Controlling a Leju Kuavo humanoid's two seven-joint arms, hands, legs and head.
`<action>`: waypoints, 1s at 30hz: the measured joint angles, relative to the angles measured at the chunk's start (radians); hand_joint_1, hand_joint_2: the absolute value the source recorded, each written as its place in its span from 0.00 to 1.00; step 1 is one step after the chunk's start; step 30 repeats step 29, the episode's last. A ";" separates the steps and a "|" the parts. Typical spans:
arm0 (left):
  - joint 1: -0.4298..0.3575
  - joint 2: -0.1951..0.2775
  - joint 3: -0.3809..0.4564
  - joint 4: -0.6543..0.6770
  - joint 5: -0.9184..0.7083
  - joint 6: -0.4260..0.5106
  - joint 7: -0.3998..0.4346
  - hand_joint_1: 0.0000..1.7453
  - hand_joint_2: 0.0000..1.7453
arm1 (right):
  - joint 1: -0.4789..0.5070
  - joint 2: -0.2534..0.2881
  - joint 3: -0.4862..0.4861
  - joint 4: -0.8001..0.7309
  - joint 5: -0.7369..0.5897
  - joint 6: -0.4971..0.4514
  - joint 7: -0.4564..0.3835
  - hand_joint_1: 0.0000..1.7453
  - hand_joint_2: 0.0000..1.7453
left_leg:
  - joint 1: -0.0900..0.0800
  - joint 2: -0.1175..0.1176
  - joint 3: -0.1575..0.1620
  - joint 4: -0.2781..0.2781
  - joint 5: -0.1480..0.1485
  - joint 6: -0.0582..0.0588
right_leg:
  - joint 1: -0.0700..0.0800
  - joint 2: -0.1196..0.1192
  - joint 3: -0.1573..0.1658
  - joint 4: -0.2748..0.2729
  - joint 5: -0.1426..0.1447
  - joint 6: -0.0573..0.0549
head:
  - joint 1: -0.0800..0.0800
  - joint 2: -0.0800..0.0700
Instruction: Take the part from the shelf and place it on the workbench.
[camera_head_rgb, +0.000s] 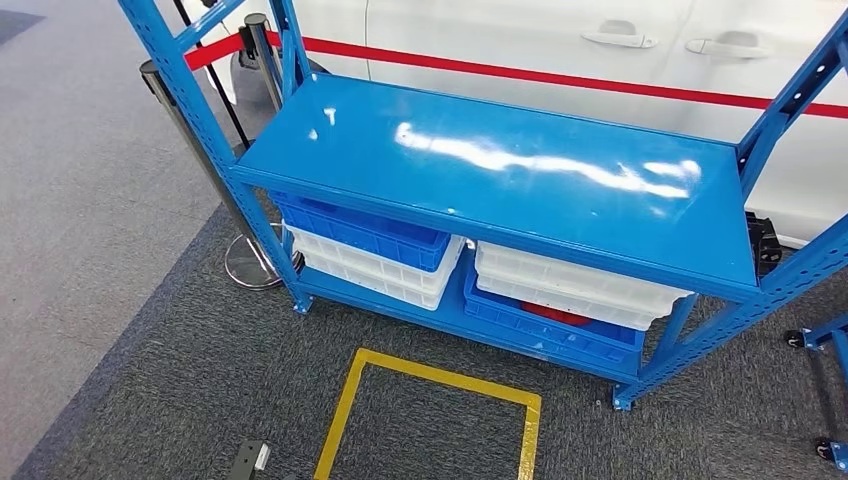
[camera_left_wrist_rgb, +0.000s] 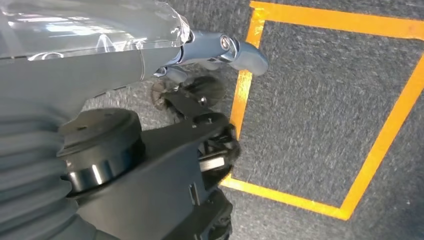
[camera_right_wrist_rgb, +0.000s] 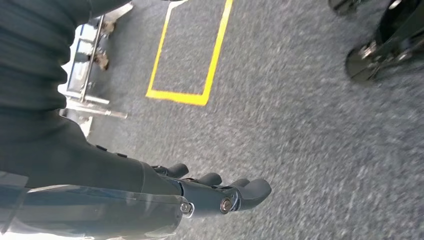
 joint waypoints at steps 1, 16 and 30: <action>-0.001 0.001 -0.015 0.005 0.017 0.004 -0.002 0.00 0.00 | -0.005 0.000 -0.008 0.000 0.003 -0.004 -0.001 0.00 1.00 | 0.002 0.001 0.031 -0.068 0.041 0.000 | -0.001 0.000 0.004 0.000 -0.003 0.003 | 0.000 0.000; -0.023 0.006 -0.319 0.125 0.434 0.077 -0.046 0.00 0.00 | -0.108 -0.002 -0.157 0.000 0.099 -0.096 -0.016 0.00 1.00 | -0.011 -0.002 0.115 -0.243 0.092 0.057 | -0.004 0.004 -0.098 0.189 -0.053 0.046 | 0.002 0.000; -0.040 0.018 -0.567 0.218 0.773 0.144 -0.079 0.00 1.00 | -0.192 -0.004 -0.265 0.000 0.191 -0.175 -0.013 0.00 1.00 | -0.007 -0.001 -0.029 0.074 -0.068 -0.002 | -0.002 0.002 -0.028 0.014 0.010 0.003 | -0.002 0.000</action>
